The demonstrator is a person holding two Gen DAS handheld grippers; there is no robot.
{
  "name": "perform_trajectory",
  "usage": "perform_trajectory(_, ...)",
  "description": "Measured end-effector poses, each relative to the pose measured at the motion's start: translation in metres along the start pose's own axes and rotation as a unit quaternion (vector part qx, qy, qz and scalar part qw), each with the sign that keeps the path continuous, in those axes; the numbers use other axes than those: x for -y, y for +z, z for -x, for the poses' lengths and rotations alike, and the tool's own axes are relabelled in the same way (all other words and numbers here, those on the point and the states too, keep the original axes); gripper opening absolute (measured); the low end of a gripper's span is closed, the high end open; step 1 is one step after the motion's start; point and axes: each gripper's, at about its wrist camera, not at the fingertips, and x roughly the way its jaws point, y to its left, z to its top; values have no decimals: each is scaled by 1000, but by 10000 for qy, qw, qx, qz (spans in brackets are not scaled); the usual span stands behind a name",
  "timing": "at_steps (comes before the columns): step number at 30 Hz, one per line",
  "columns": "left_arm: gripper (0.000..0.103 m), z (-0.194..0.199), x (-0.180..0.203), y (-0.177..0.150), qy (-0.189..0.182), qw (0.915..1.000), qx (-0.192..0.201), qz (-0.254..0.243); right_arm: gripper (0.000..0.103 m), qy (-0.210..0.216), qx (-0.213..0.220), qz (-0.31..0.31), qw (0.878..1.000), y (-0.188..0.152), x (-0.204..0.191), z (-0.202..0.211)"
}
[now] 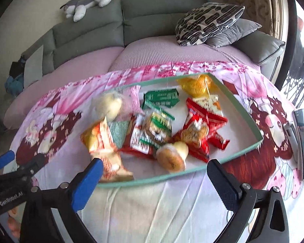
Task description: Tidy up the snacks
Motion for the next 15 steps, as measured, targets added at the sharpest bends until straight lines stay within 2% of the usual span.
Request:
perform_trajectory(4, 103, -6, 1, -7, -37, 9997, -229, -49, 103, -37, -139, 86, 9999, -9, -4, -2)
perform_trajectory(15, 103, -16, 8, -13, 12, 9987, -455, -223, 103, -81, -190, 163, 9997, -11, -9, -5)
